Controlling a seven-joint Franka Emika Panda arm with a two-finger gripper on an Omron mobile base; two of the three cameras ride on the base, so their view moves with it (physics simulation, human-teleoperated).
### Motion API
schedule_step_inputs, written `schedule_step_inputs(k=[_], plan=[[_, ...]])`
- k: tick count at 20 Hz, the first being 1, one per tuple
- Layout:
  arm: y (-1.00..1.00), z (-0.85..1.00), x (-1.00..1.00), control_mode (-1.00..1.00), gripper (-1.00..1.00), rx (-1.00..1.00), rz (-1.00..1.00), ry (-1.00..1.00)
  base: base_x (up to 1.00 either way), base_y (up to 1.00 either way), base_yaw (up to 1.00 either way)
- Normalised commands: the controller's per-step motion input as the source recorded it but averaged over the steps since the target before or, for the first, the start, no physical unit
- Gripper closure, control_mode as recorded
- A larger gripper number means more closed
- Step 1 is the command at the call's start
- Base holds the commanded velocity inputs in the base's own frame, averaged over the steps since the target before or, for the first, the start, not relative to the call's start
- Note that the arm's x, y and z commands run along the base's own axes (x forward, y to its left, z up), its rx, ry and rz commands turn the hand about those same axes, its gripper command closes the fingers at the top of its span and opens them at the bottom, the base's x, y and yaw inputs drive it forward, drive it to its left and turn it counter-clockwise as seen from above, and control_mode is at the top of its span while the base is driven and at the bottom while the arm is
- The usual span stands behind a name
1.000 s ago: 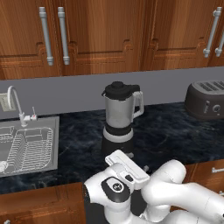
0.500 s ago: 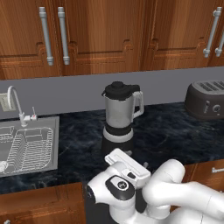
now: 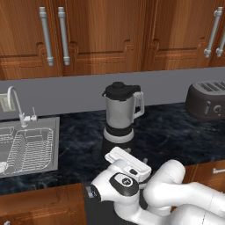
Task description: Open the blender lid, put the kiwi in the blender, close the lid, and start the blender.
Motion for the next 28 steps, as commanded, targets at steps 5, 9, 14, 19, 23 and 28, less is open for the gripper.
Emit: schedule_step_inputs(k=[5, 9, 14, 19, 23, 28], plan=[[0.15, -0.03, 0.13, -1.00, -1.00, 0.00, 0.02, 0.00, 0.00, 0.00, 0.00], [0.19, -0.13, 0.00, -1.00, -1.00, 0.00, 0.01, 0.00, 0.00, 0.00, 0.00], [0.03, -0.08, 0.00, -1.00, -1.00, 0.00, 0.00, 0.00, 0.00, 0.00, 0.00], [0.00, -0.01, 0.07, -1.00, -1.00, 0.00, 0.00, 0.00, 0.00, 0.00, 0.00], [0.00, -0.01, 0.14, -1.00, -1.00, 0.00, 0.00, 0.00, 0.00, 0.00, 0.00], [0.00, -0.10, 0.15, -1.00, -1.00, 0.00, 0.01, 0.00, 0.00, 0.00, 0.00]])
